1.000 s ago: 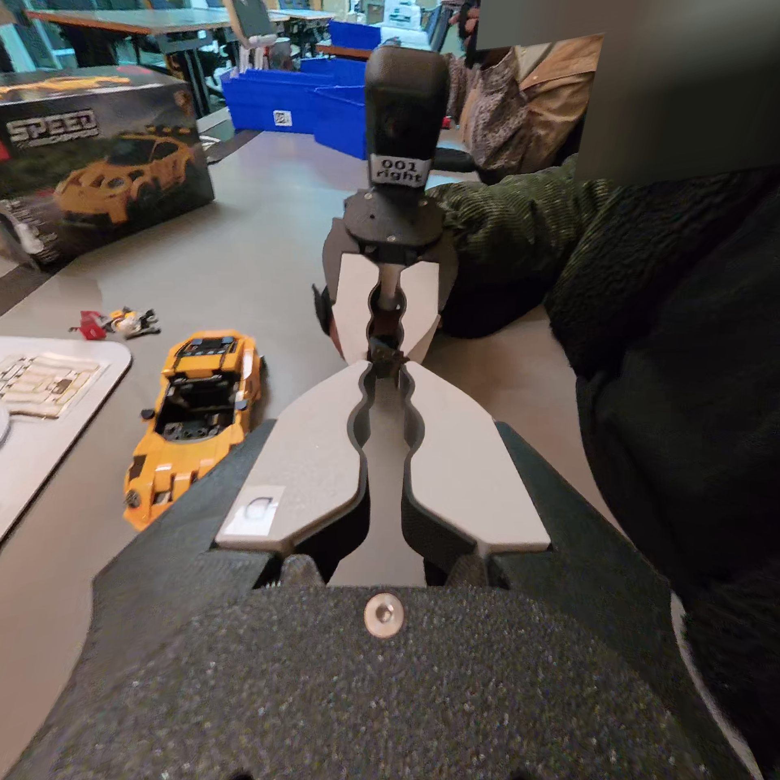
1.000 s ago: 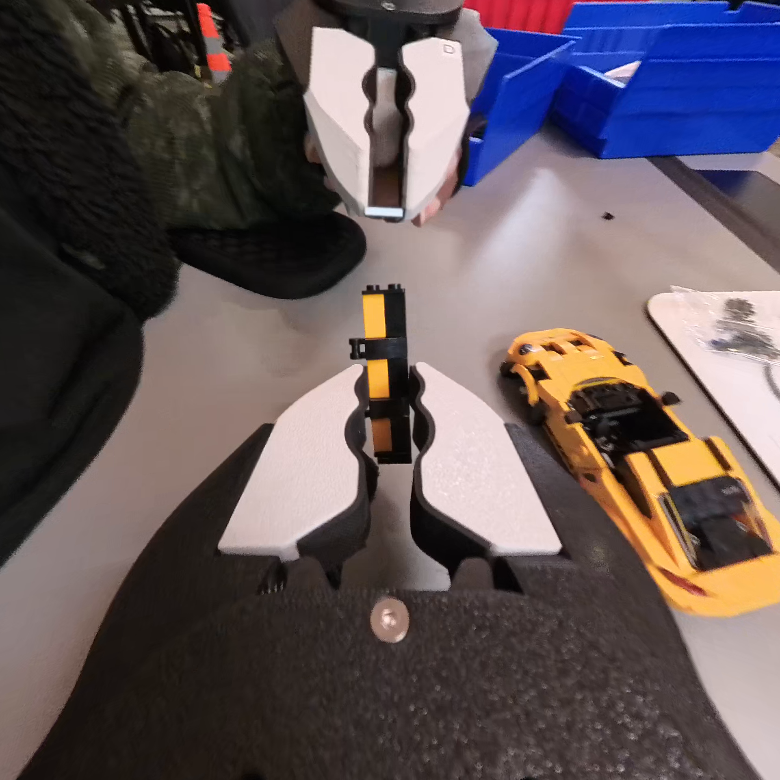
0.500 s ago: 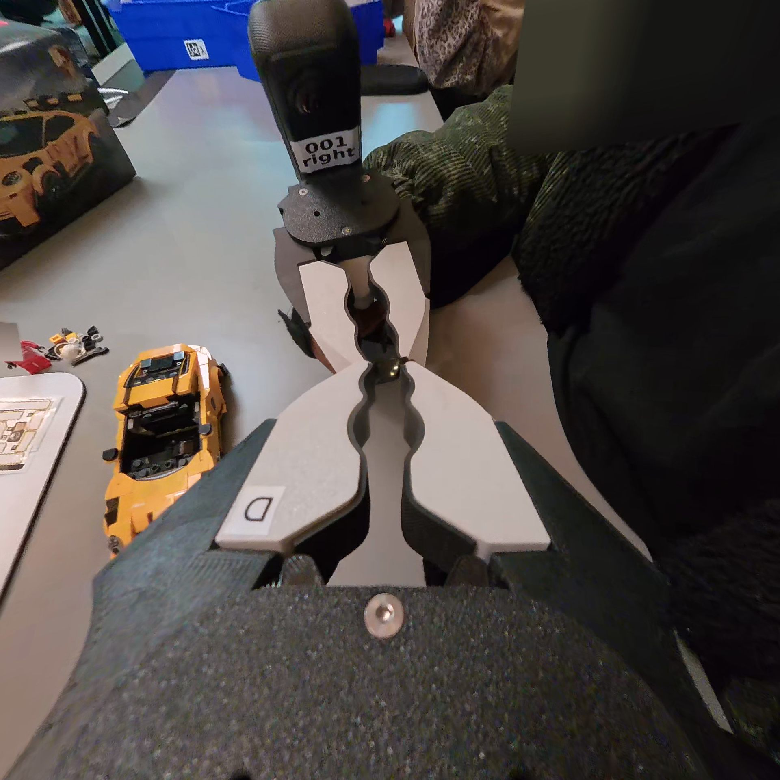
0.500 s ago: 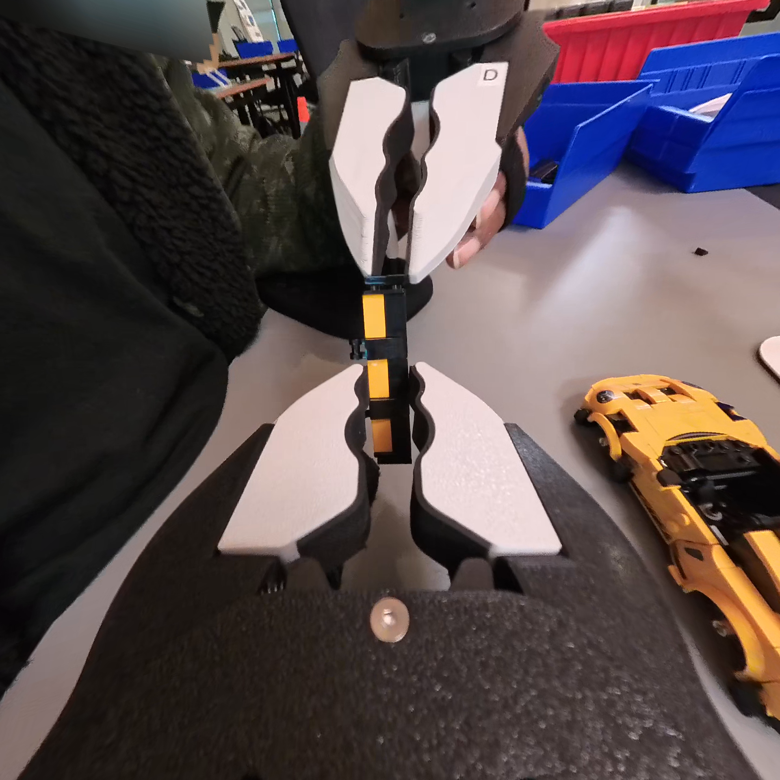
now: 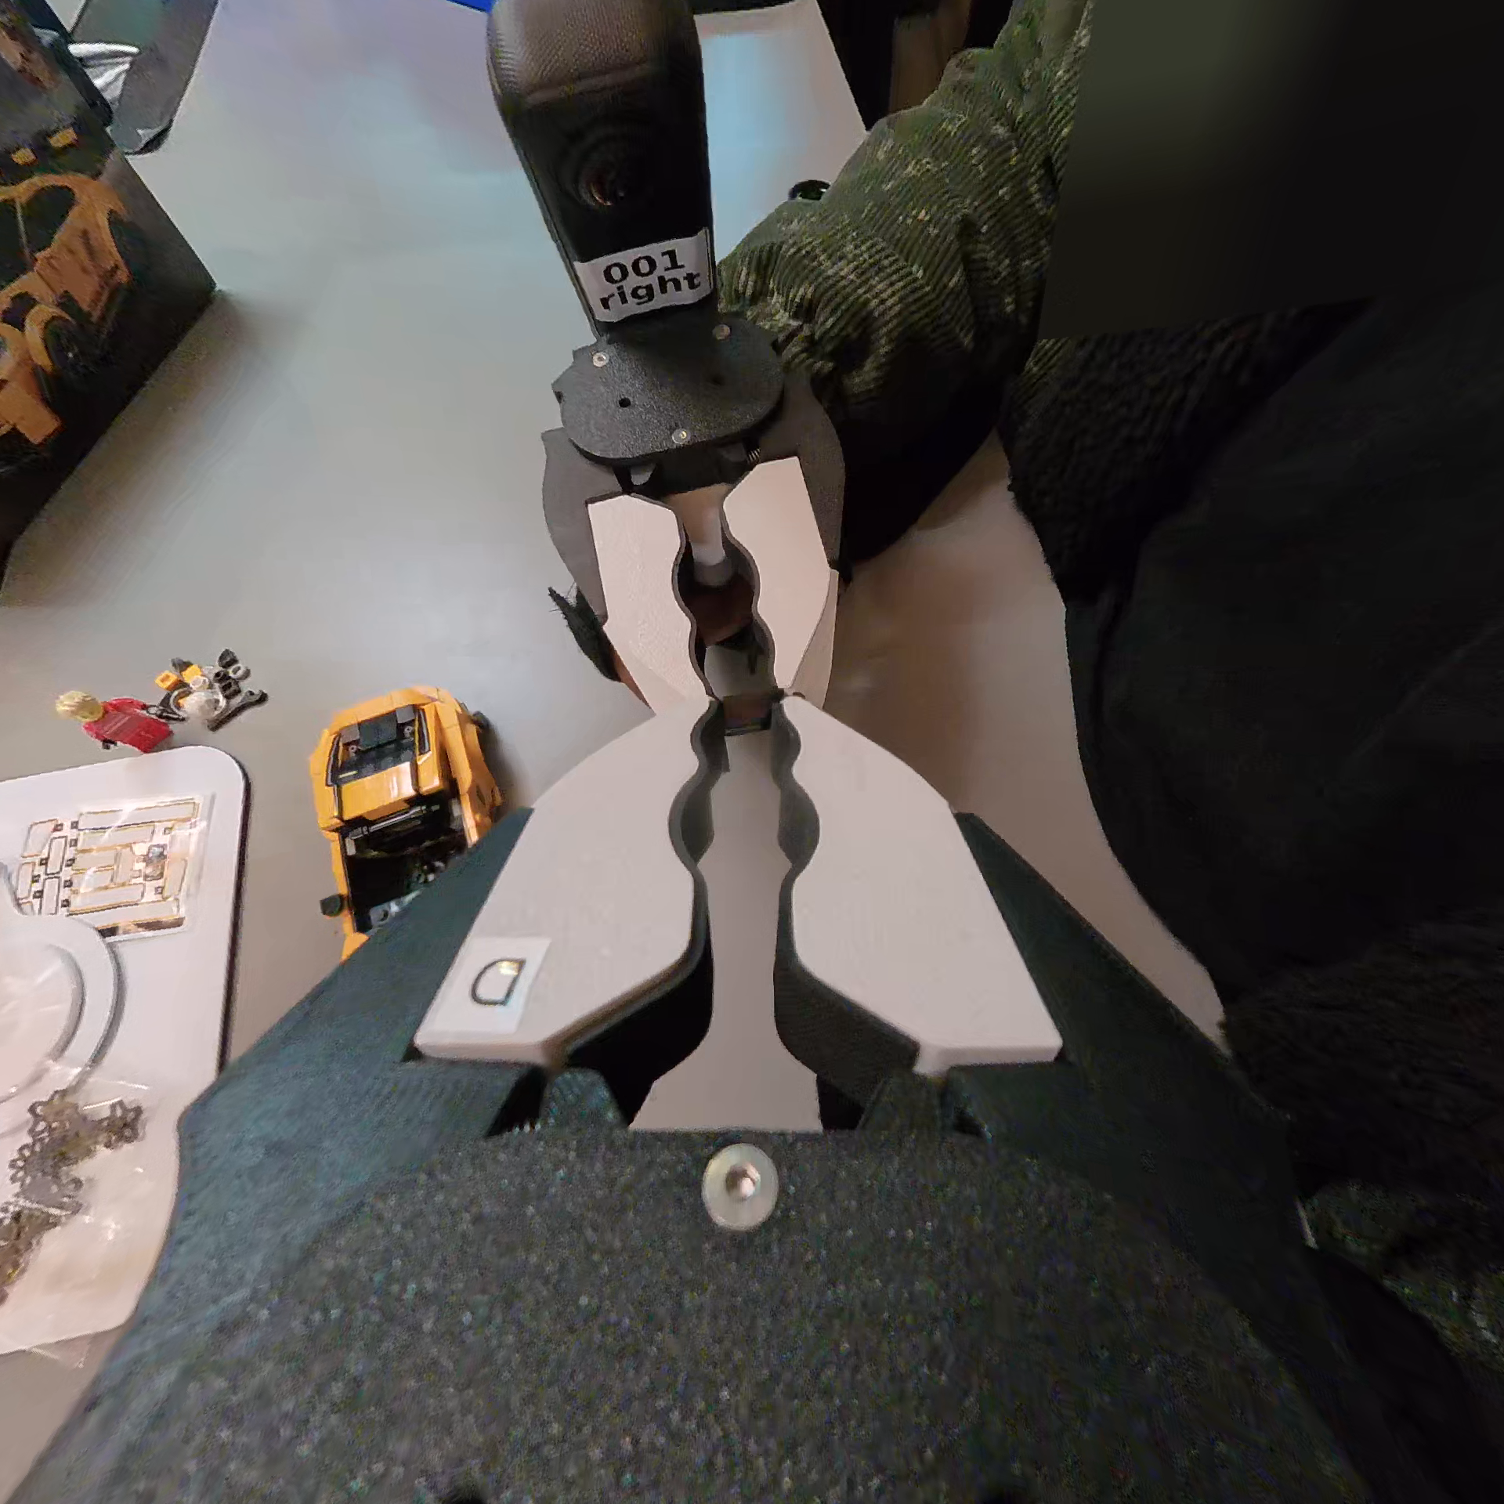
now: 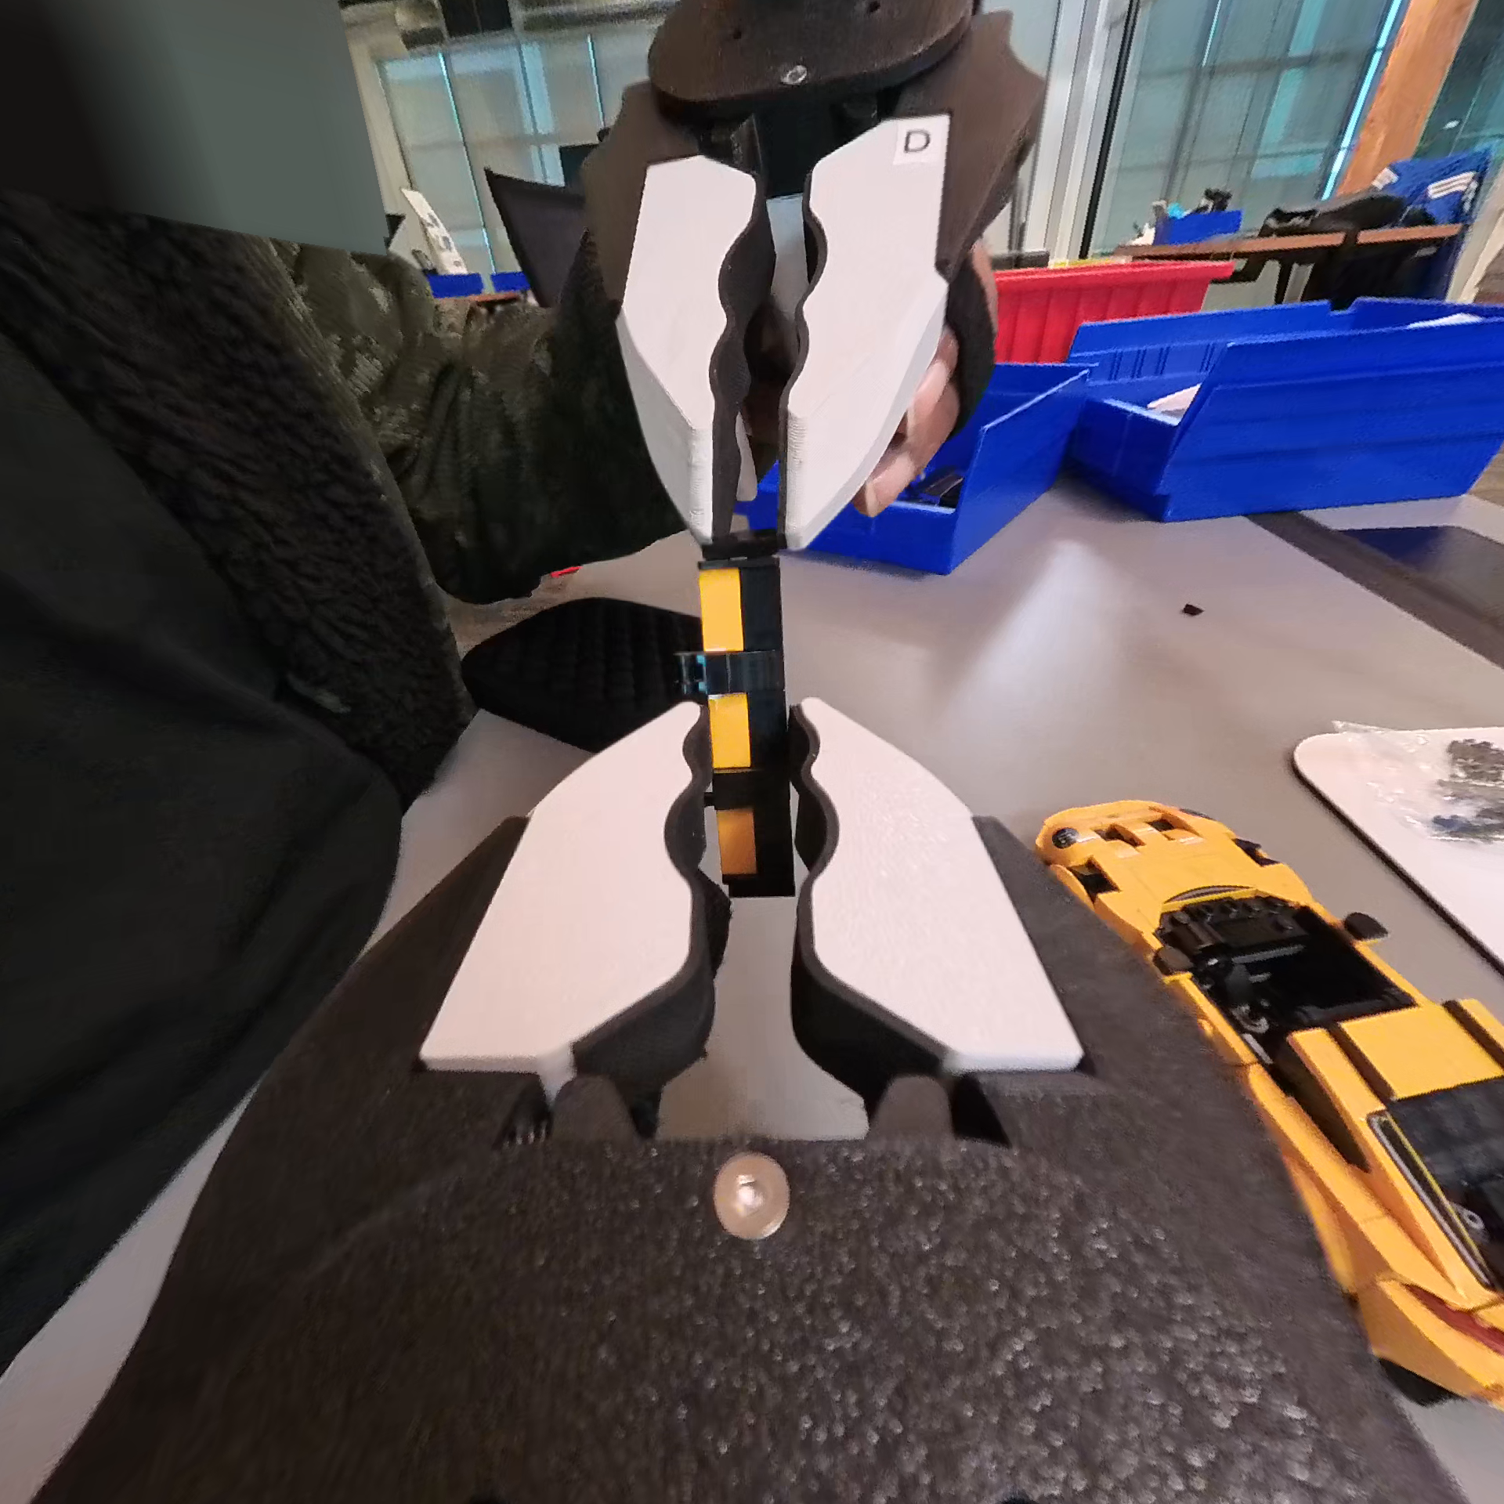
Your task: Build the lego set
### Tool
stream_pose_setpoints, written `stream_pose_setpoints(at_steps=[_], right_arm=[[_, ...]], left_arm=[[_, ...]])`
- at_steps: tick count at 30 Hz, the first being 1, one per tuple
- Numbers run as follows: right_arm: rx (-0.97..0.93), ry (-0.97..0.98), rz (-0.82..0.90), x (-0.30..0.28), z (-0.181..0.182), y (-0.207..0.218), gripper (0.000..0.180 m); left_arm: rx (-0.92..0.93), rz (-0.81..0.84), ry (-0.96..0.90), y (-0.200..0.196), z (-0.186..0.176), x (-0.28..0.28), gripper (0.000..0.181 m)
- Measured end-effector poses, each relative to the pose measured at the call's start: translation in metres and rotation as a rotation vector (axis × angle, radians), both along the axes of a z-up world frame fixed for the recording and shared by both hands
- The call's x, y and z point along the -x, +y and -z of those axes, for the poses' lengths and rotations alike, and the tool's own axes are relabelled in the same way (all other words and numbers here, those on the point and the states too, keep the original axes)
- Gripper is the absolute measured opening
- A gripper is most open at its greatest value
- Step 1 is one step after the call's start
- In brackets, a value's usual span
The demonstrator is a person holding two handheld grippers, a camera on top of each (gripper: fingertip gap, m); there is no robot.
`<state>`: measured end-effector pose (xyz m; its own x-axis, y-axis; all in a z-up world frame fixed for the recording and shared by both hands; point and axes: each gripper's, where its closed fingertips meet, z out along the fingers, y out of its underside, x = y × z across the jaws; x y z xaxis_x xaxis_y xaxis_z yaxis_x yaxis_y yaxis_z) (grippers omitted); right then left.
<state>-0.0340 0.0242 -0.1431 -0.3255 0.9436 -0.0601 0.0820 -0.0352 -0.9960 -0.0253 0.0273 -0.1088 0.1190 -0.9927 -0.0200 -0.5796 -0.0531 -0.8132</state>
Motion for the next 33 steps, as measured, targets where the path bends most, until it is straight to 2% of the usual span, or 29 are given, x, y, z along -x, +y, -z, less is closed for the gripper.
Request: stream_pose_setpoints(at_steps=[11,25,28,33], right_arm=[[-0.056,0.034,0.009,-0.002,-0.007,-0.005,0.017],[-0.081,0.047,-0.02,-0.002,-0.009,-0.016,0.017],[-0.07,0.06,-0.029,-0.003,-0.011,-0.017,0.017],[-0.065,0.066,-0.033,-0.004,-0.013,-0.017,0.017]], left_arm=[[0.103,0.032,0.038,-0.008,-0.005,-0.001,0.01],[0.128,0.067,0.011,-0.017,-0.007,-0.006,0.011],[0.14,0.066,-0.004,-0.017,-0.008,-0.007,0.02],[0.14,0.072,-0.037,-0.017,-0.013,-0.008,0.021]])
